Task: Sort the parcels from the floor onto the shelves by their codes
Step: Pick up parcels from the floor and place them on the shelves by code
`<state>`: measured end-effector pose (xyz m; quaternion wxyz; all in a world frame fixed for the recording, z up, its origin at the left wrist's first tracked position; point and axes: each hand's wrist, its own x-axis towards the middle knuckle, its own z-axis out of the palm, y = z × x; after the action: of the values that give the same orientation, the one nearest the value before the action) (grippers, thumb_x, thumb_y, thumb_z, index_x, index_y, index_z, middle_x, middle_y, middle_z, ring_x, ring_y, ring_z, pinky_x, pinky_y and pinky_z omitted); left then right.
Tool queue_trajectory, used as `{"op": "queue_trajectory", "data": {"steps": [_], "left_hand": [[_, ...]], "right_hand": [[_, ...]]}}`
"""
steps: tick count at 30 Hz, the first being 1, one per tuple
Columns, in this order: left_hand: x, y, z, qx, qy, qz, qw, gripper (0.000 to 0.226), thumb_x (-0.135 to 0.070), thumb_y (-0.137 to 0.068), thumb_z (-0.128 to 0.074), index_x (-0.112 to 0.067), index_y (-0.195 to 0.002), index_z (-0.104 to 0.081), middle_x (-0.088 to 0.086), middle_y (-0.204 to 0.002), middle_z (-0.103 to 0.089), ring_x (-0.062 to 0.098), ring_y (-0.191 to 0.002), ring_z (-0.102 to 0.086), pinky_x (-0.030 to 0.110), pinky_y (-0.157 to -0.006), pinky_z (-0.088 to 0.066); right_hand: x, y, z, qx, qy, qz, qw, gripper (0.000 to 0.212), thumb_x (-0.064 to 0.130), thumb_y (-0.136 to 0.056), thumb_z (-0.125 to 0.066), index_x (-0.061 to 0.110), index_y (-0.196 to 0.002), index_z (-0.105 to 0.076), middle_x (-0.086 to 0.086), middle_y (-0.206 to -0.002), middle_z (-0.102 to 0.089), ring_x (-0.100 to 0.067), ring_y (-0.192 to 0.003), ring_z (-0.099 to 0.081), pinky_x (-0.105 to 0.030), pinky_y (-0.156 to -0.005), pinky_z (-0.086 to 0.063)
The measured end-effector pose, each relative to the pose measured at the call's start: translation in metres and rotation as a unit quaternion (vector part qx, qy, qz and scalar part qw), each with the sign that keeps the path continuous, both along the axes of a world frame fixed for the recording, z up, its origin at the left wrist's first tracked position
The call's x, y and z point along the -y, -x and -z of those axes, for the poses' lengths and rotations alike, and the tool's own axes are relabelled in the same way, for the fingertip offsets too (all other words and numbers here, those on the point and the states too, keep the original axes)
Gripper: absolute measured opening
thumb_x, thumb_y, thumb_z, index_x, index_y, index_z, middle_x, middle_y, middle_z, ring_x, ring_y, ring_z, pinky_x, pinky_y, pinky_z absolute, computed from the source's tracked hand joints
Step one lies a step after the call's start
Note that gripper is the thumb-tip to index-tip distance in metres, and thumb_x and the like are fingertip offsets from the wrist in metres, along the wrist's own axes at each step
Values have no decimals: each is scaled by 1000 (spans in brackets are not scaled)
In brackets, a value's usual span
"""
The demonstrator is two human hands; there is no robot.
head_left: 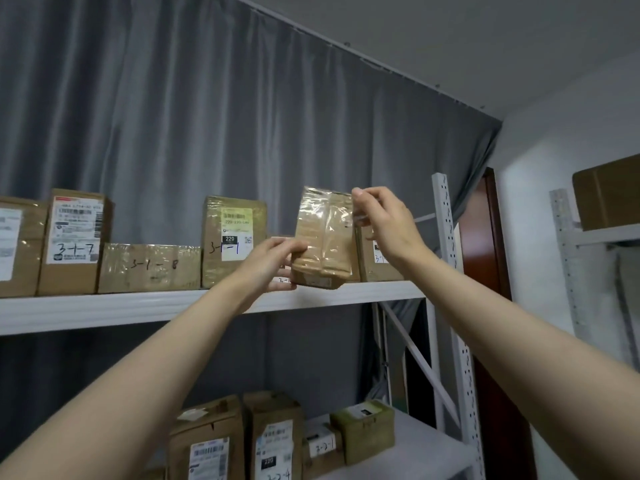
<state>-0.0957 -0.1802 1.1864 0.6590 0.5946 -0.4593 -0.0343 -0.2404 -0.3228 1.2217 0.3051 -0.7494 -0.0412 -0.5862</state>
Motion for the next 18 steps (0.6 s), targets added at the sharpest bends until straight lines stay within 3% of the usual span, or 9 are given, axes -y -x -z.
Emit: {"op": "queue_trajectory", "data": {"steps": [2,4,6,8,11,14,16,18], "left_hand": [[5,-3,-1,131,-24,-82,988,83,-31,-71,-83,-18,-141,-40,-4,-104,-60,14,-89,-65,36,-86,-55],[13,-6,-5,282,-28,-165,945,106,-25,-62,-88,-19,-150,-28,-3,-122,-55,14,-105,-59,30,-91,-48],[23,-9,-9,413,-24,-208,886,118,-30,-57,-89,-21,-153,-22,-1,-137,-46,18,-124,-47,34,-102,-43],[34,-11,-12,504,-34,-235,830,120,-34,-59,-86,-26,-154,-15,-2,-137,-42,20,-129,-40,42,-104,-42],[54,-9,-17,571,-45,-268,775,121,-31,-61,-83,-29,-155,-8,-5,-135,-42,19,-126,-38,44,-98,-46],[75,-9,-22,611,-36,-293,734,117,-26,-63,-82,-25,-156,-11,-5,-140,-39,18,-130,-33,41,-87,-52],[91,-9,-24,635,-19,-302,711,112,-29,-66,-80,-22,-156,-14,-2,-143,-38,19,-132,-33,39,-80,-55],[109,-9,-27,628,-4,-309,714,112,-37,-67,-81,-23,-156,-14,-1,-147,-32,19,-132,-36,38,-81,-56]], "right_hand": [[9,-5,-3,-15,-41,32,999,55,67,-88,-47,18,-110,-60,2,-111,-64,-19,-107,-60,-49,-97,-50],[20,-7,-5,-29,-70,53,996,70,84,-74,-43,23,-102,-62,1,-110,-66,-21,-109,-60,-52,-98,-49],[33,-7,-6,-52,-70,66,994,84,90,-59,-44,22,-101,-66,0,-110,-68,-22,-107,-63,-50,-96,-50],[51,-7,-6,-80,-69,68,992,89,87,-54,-54,18,-107,-70,-1,-113,-68,-20,-106,-62,-45,-90,-53],[85,-4,-10,-139,-87,15,986,67,70,-63,-69,17,-103,-74,2,-104,-70,-14,-93,-62,-31,-65,-51],[120,2,-12,-176,-71,-42,981,35,38,-83,-74,13,-108,-72,-1,-104,-68,-10,-88,-62,-28,-61,-55],[145,-1,-13,-155,-56,-56,985,42,22,-82,-78,9,-119,-65,-5,-114,-66,-14,-100,-65,-31,-64,-60],[170,-6,-11,-118,-22,-28,992,58,15,-74,-83,10,-127,-60,-5,-118,-65,-16,-105,-66,-35,-73,-62]]}}
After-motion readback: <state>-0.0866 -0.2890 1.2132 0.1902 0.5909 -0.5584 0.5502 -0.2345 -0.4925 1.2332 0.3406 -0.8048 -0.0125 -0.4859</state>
